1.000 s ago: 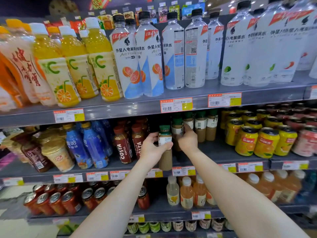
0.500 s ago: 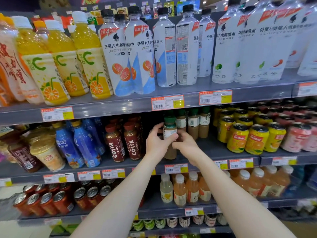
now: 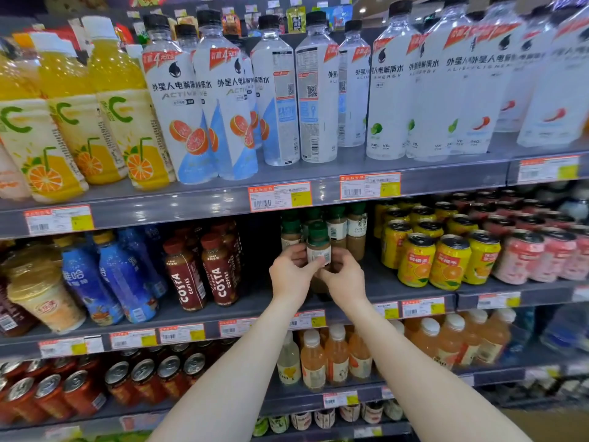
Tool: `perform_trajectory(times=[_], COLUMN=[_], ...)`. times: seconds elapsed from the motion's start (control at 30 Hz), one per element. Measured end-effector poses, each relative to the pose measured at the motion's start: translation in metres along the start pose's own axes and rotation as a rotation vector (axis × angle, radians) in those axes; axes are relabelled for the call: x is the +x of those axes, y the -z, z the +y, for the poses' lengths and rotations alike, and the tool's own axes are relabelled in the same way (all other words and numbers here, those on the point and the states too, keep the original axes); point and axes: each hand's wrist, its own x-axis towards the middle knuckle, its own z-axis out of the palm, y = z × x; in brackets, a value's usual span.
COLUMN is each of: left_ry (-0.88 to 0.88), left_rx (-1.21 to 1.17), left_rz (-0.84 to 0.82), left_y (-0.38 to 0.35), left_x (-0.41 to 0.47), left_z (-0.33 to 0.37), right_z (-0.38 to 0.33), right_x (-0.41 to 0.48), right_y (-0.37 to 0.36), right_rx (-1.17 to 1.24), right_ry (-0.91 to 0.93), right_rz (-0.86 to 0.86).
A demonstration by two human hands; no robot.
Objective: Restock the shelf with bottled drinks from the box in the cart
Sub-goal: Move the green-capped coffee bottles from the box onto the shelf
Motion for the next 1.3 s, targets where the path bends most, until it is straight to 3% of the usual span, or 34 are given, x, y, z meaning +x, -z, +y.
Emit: perform_trajectory(times=[0.13,0.8,1.03,1.3], left_ry=[0.014,-0.062,0.014,-0.062], left_rx=[0.039,0.132,0.207,0.421], left_rz=[0.058,0.033,0.02,-0.017], left_y=[-0.008,-0.014,-0.01,-0.001], left_x=[0.005,0.001,-0.03,-0.072], left_z=[-0.009,-0.015,-0.019,-0.021], right_z=[0.0,-0.008,-0.005,0.001], right_x=[0.013,0.028,0.015,-0.016], right_y=[-0.003,-0.01,0.002,0.035], right_rx=[-0.018,-0.041,-0.237,-0.448], right_ry=[0.013,-0.019,-0.157,0.008], right_rz=[0.005,0.011,0.007,-0.065])
